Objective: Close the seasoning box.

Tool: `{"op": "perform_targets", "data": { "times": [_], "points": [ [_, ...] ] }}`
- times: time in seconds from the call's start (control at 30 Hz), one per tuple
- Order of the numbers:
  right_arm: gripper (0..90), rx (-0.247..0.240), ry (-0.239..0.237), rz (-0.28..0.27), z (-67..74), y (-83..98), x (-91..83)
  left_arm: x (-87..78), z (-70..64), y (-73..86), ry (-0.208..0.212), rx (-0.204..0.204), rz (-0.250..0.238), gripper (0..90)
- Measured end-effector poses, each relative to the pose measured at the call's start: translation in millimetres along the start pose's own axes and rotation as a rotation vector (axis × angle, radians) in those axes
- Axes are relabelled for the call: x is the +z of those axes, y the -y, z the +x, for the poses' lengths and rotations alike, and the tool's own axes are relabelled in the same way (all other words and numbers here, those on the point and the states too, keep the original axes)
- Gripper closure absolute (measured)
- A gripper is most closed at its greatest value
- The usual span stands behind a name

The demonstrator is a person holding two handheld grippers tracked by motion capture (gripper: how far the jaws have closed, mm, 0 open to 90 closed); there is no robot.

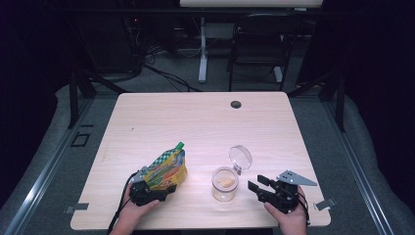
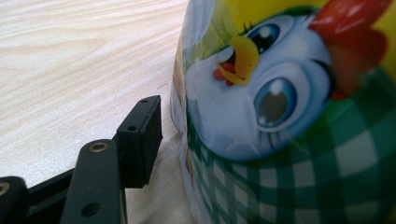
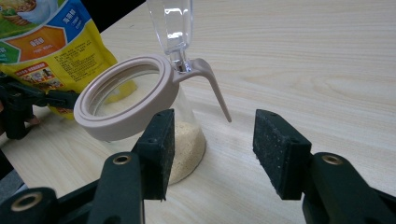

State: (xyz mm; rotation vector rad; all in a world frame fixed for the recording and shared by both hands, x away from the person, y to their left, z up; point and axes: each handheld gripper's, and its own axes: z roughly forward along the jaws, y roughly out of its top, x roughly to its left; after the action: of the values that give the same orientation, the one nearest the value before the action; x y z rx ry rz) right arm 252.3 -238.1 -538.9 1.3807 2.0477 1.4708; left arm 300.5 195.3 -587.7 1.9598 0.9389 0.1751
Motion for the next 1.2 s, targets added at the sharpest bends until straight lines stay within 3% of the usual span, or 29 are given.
{"op": "perform_targets", "data": {
  "times": [0.2, 0.47, 0.8, 1.2],
  "points": [
    [48.7, -0.001, 0.0, -0.002, 0.0, 0.2, 0.2, 1.0, -1.9, -0.6, 0.011, 0.005, 0.001, 46.9],
    [48.7, -0.001, -0.003, -0.003, 0.0, 0.3, 0.3, 2.0, -1.9, -1.1, -0.011, -0.013, -0.009, 55.0],
    [48.7, -0.002, -0.001, -0.002, 0.4, 0.2, 0.4, 2.9, -2.7, -1.8, -0.029, -0.022, -0.013, 57.5],
    [48.7, -0.007, 0.003, -0.001, -0.4, -0.4, -1.4, 2.6, -2.1, -1.4, -0.021, -0.031, -0.017, 59.1]
  ]
}}
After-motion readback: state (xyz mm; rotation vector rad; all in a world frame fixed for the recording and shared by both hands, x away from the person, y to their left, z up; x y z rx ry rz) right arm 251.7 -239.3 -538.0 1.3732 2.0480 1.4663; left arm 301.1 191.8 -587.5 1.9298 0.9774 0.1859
